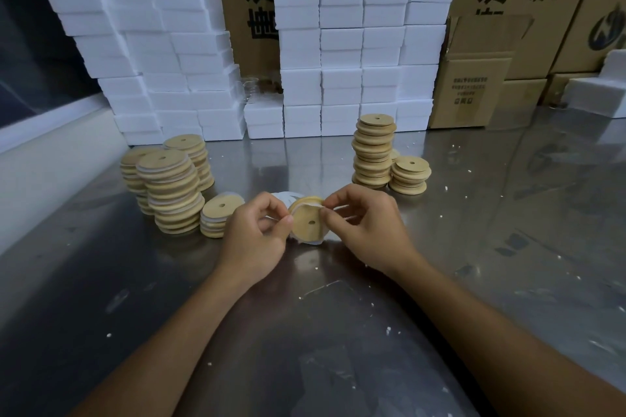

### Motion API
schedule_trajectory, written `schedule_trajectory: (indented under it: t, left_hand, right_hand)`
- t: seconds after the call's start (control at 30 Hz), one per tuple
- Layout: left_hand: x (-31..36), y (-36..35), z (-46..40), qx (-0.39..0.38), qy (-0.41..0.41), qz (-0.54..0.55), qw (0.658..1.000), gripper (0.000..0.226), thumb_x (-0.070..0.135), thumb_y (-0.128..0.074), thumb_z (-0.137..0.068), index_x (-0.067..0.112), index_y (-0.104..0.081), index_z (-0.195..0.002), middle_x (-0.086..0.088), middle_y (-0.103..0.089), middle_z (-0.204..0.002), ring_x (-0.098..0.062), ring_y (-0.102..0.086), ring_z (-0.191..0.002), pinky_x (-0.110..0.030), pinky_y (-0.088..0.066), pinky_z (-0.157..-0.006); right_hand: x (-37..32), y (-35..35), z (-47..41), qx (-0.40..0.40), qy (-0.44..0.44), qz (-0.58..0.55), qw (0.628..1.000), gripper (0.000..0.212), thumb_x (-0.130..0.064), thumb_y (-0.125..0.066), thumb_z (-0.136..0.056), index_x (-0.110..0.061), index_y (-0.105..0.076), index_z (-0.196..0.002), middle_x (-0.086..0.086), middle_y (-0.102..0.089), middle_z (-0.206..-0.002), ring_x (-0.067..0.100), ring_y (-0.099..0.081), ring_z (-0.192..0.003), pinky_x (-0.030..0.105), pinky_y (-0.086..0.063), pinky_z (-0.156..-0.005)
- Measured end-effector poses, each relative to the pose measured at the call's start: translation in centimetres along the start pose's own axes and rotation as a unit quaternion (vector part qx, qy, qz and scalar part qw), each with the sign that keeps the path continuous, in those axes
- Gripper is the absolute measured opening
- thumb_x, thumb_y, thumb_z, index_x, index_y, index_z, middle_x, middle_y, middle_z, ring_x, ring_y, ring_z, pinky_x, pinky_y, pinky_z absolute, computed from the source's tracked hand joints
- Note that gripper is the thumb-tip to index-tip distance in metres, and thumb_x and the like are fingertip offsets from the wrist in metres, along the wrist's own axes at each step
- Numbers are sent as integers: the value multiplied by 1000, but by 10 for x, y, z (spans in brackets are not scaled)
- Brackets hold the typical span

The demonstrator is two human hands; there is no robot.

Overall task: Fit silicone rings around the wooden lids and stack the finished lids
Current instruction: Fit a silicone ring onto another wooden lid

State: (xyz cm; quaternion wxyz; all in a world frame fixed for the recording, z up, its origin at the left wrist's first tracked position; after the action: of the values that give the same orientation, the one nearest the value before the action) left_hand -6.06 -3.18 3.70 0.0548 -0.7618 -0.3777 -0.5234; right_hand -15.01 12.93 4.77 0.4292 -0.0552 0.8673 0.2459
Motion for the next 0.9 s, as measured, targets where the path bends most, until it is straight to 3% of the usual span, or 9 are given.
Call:
schedule_trajectory:
  t: [0.13, 0.23, 0.43, 0.9]
  left_hand:
    - [11, -2, 3, 7, -54, -73, 996, 27, -1, -71, -78, 21, -57, -70, 5, -65, -70, -7, -68, -65, -27, -57, -62]
    - [15, 1, 5, 17, -72, -46, 996, 19, 5, -72, -83, 19, -60, -77, 12, -67, -77, -1, -68, -69, -13, -52, -60]
    - [15, 4, 5, 30, -76, -50, 995, 19, 7, -75, -82, 21, -63, -76, 11, -70, -77, 0, -68, -75, -15, -54, -67]
    - [16, 2, 2, 11, -96, -55, 994, 25, 8, -75, -80, 27, -61, -74, 15, -68, -83, -3, -67, -77, -14, -52, -71]
  right_hand:
    - [-19, 4, 1, 11, 76, 57, 995, 5, -14, -71, -86, -16, -72, -90, -6, -75, -89, 7, -69, -84, 25, -58, -74]
    - [-25, 0, 1, -19, 99, 75, 992, 5, -15, -68, -88, -13, -72, -92, -2, -74, -92, 13, -69, -87, 29, -59, -77]
    - [-26, -3, 2, -24, 114, 67, 991, 7, -12, -69, -90, -8, -73, -94, -1, -75, -104, 11, -70, -99, 23, -59, -80]
    - [-6, 2, -4, 20, 30, 17, 999, 5, -12, -71, -86, -12, -76, -89, -7, -75, -87, 4, -69, -85, 22, -58, -68]
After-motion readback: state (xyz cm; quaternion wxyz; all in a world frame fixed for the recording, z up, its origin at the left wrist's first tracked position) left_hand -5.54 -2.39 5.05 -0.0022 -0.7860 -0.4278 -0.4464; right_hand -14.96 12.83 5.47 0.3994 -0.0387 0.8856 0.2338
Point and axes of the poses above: each hand's wrist, its own z-axis away from the middle knuckle, its own y-axis out of the back of the hand, x = y × z, the point moved 8 cm from there along -z, towards the middle knuckle
